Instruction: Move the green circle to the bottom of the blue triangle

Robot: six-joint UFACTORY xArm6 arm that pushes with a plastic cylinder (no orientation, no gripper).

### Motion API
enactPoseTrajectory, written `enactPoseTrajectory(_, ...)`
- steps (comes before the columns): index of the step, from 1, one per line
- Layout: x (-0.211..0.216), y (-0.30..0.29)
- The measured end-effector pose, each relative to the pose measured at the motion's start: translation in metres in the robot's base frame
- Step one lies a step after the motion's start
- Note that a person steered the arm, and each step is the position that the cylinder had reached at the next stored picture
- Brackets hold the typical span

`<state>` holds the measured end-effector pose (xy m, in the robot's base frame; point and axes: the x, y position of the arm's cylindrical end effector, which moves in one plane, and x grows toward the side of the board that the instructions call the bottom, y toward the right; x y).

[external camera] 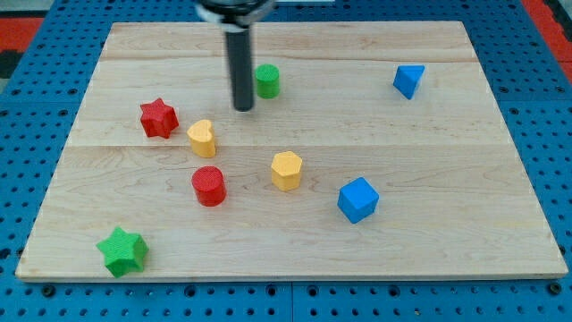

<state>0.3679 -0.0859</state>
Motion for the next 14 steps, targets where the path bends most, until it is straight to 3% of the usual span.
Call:
enactPoseTrajectory(1,-0.047,-0.009)
enactPoseTrajectory(3,-0.069,0.071)
enactPoseTrajectory(4,-0.041,0.081)
enactPoseTrajectory(5,-0.035,0.045)
enactPoseTrajectory(7,-0.015,0.130)
enactPoseTrajectory(8,-0.009,0.084)
enactPoseTrajectory(11,0.023,0.210)
enactPoseTrajectory(14,0.043,0.228)
